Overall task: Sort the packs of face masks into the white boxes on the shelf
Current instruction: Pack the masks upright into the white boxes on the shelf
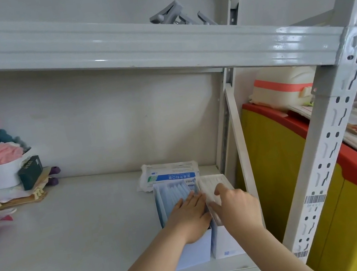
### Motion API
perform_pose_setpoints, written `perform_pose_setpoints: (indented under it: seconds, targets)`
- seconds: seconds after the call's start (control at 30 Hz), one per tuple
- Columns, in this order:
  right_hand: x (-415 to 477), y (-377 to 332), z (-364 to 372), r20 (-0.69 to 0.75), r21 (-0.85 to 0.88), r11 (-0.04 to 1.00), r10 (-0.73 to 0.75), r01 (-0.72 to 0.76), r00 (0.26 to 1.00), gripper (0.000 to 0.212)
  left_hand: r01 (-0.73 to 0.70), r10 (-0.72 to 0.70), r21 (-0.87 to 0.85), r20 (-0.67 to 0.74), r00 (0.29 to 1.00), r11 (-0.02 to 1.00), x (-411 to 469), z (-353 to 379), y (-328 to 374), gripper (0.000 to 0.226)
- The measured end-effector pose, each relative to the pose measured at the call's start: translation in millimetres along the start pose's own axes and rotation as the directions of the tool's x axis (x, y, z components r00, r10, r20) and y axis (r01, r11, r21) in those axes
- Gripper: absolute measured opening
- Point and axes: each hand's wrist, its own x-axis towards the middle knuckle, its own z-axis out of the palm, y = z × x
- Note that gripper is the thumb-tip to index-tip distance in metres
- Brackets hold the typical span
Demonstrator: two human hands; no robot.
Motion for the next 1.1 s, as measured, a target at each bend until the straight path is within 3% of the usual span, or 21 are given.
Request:
perform_pose_setpoints:
  seconds: [0.1, 0.23, 0.33, 0.4, 0.47, 0.53, 0.6, 0.67, 0.77, 0.87, 1.0, 1.1]
  targets:
    - [-0.1, 2.9, 3.7, 0.063, 0.015, 1.000, 0.015, -0.016, 0.998, 0.022, -0.007, 0.007, 0.003, 0.001, 1.000, 1.000, -1.1, 0.6, -0.4, 0.059]
    - [-1.6, 6.8, 17.0, 0.185, 0.203, 0.973, 0.075, -0.113, 0.980, 0.019, -0.040, 0.041, 0.052, -0.001, 0.999, 0.998, -1.1, 0.3, -0.8, 0.055]
    - [3.6, 12.1, 20.2, 0.222, 0.236, 0.964, 0.068, -0.121, 0.973, 0.022, -0.042, 0.042, 0.070, 0.005, 0.999, 0.997, -3.4, -1.2, 0.3, 0.053]
    - [7.1, 17.2, 11.4, 0.086, 0.293, 0.945, 0.127, -0.147, 0.988, 0.023, -0.027, 0.033, 0.072, -0.089, 0.995, 0.997, -5.5, -4.3, 1.8, 0.054]
    - [14.2, 27.6, 4.5, -0.057, 0.282, 0.946, 0.183, -0.160, 0.981, 0.032, 0.047, -0.018, 0.096, -0.282, 0.959, 0.994, -4.2, -11.8, 1.0, 0.053]
    - [22.4, 40.5, 5.6, 0.072, 0.236, 0.936, 0.252, -0.262, 0.965, 0.046, 0.222, -0.172, 0.087, -0.384, 0.907, 0.971, -2.9, -19.1, -7.6, 0.055]
    - [25.3, 51.6, 15.2, 0.243, 0.183, 0.934, 0.259, -0.306, 0.935, 0.047, 0.413, -0.386, 0.027, -0.302, 0.871, 0.910, -2.0, -17.8, -24.7, 0.058]
    - [19.1, 58.1, 24.9, 0.332, 0.198, 0.945, 0.184, -0.259, 0.925, 0.041, 0.518, -0.529, -0.109, -0.146, 0.836, 0.849, -2.4, -9.9, -41.2, 0.054]
    - [8.9, 62.4, 31.6, 0.374, 0.297, 0.922, 0.126, -0.247, 0.919, 0.038, 0.446, -0.489, -0.290, -0.094, 0.867, 0.847, -1.4, -2.9, -48.3, 0.047]
    - [12.7, 64.4, 28.8, 0.388, 0.307, 0.907, 0.158, -0.289, 0.908, 0.034, 0.367, -0.399, -0.300, -0.051, 0.916, 0.880, 3.5, -4.8, -37.4, 0.055]
    - [17.1, 63.3, 24.5, 0.438, 0.074, 0.972, 0.168, -0.221, 0.883, 0.008, 0.320, -0.343, -0.290, -0.029, 0.939, 0.902, 8.4, -1.6, -17.4, 0.056]
    - [13.4, 57.6, 12.0, 0.471, -0.132, 0.987, 0.147, -0.095, 0.870, 0.023, 0.346, -0.383, -0.335, -0.049, 0.922, 0.876, 9.2, -2.6, -17.7, 0.058]
